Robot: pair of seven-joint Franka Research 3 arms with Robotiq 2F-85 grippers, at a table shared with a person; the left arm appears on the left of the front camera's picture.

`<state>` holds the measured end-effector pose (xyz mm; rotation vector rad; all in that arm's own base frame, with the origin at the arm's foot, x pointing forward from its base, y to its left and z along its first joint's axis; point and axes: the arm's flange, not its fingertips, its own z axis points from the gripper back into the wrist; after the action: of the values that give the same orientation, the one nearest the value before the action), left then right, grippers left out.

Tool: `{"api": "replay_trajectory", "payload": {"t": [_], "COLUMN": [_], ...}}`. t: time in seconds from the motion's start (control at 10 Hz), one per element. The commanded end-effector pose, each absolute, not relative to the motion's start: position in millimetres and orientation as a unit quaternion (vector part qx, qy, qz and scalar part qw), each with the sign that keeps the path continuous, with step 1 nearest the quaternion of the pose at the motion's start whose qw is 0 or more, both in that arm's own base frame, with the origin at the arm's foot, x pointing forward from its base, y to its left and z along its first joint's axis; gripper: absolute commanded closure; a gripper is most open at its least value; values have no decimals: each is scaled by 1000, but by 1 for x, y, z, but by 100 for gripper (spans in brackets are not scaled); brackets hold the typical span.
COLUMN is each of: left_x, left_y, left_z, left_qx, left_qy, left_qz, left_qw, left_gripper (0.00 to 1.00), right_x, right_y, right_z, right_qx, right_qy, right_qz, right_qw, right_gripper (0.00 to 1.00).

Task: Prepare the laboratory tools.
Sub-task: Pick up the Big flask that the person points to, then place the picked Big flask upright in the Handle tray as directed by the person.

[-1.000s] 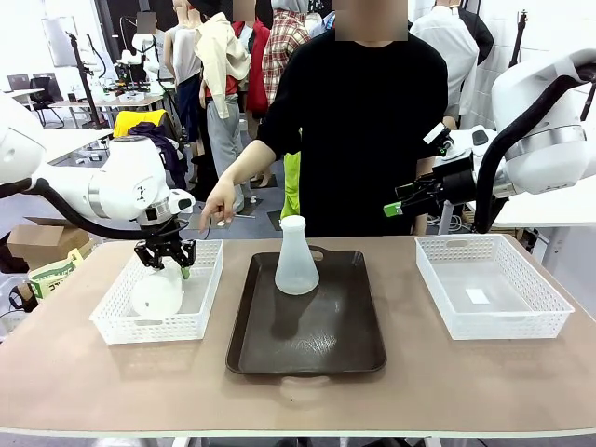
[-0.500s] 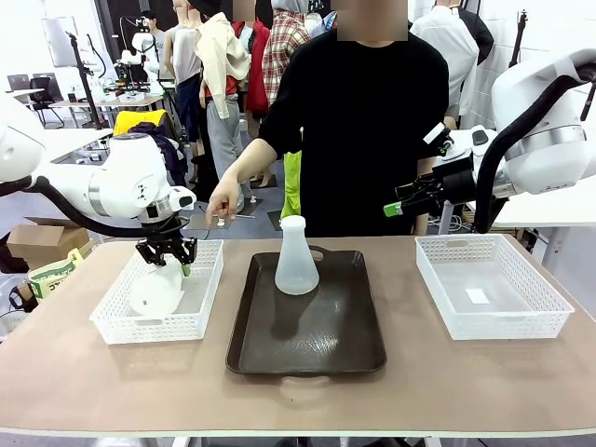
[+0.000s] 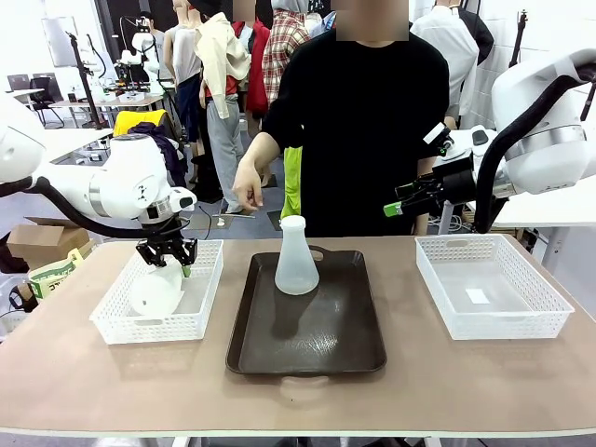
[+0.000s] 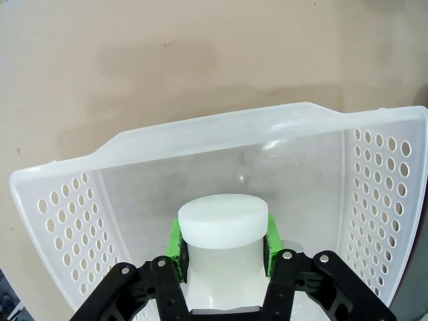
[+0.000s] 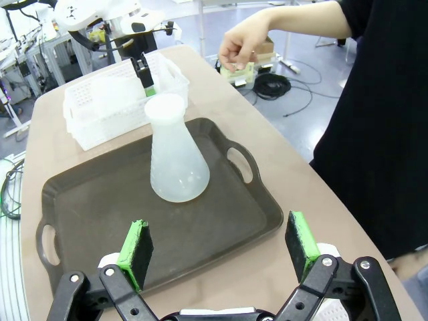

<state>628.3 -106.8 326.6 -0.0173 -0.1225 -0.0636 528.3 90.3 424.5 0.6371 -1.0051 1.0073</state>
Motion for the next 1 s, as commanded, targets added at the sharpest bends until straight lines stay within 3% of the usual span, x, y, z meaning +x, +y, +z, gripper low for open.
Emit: {"api": "replay_trajectory", "payload": {"t": [0.0, 0.9], "left_x": [629, 629], "left_y": [-106, -106], "left_z": [327, 327], "left_qx": [-8, -8], "left_qy": [-63, -63], "left_qz": [-31, -31], "left_qw": [998, 998], "left_gripper": [100, 100], "right_x": [530, 530], "right_y": [91, 91], "right_z": [426, 426], "right_qx": [288, 288], "right_qy": [-447, -447], "right_qz": [452, 452], "right_qw": [716, 716], "right_gripper": [0, 0]}}
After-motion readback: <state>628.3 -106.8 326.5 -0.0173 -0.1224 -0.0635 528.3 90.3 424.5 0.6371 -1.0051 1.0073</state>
